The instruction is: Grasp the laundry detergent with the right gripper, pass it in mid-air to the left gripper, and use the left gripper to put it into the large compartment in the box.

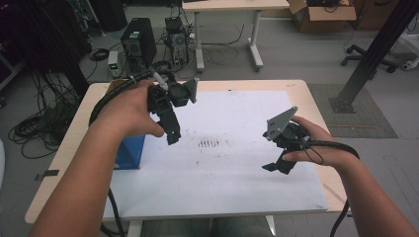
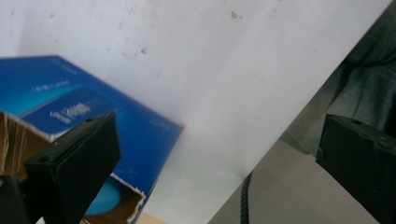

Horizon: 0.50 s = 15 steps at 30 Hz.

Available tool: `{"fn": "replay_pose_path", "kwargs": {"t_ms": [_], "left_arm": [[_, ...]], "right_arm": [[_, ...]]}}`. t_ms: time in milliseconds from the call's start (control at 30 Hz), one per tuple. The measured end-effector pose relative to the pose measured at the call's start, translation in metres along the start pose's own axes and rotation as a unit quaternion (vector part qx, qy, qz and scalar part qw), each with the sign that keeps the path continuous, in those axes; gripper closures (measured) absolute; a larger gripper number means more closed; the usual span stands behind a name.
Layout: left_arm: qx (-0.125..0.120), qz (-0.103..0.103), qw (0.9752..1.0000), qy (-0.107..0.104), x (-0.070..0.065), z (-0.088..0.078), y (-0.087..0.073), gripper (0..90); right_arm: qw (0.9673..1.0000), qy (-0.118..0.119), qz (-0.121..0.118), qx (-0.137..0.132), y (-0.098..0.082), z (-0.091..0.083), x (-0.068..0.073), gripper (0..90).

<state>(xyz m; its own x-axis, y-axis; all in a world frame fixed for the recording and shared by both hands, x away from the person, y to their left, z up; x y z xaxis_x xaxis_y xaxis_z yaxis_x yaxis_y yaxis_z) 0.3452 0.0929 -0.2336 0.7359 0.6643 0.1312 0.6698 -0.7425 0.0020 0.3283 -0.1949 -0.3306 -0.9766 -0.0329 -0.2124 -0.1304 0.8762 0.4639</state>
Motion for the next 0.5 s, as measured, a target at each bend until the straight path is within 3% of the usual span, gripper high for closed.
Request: {"fn": "replay_pose_path", "kwargs": {"t_ms": [200, 500], "left_arm": [[0.001, 0.072, 0.9973, 0.015, -0.011, 0.002, 0.007, 4.3], [0.016, 0.099, 0.9949, -0.007, -0.017, 0.011, 0.016, 0.3]], "right_arm": [[0.9999, 0.004, -0.012, 0.003, 0.005, -0.003, -0.003, 3.1], [0.9995, 0.014, -0.026, 0.014, 0.006, 0.000, -0.007, 3.1]]}}
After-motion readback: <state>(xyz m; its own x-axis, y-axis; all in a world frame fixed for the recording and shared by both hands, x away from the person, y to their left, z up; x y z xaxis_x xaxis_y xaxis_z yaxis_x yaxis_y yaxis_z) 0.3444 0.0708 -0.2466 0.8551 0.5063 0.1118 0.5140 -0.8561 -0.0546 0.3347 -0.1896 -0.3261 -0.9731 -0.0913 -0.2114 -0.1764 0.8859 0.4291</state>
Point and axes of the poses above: each handheld gripper's, and its own axes: z roughly forward along the jaws, y roughly out of its top, x roughly to its left, the point moved 3 cm from there along z, roughly forward along the jaws, and after that the axes turned 12 degrees about -z, right-handed, at the moved point
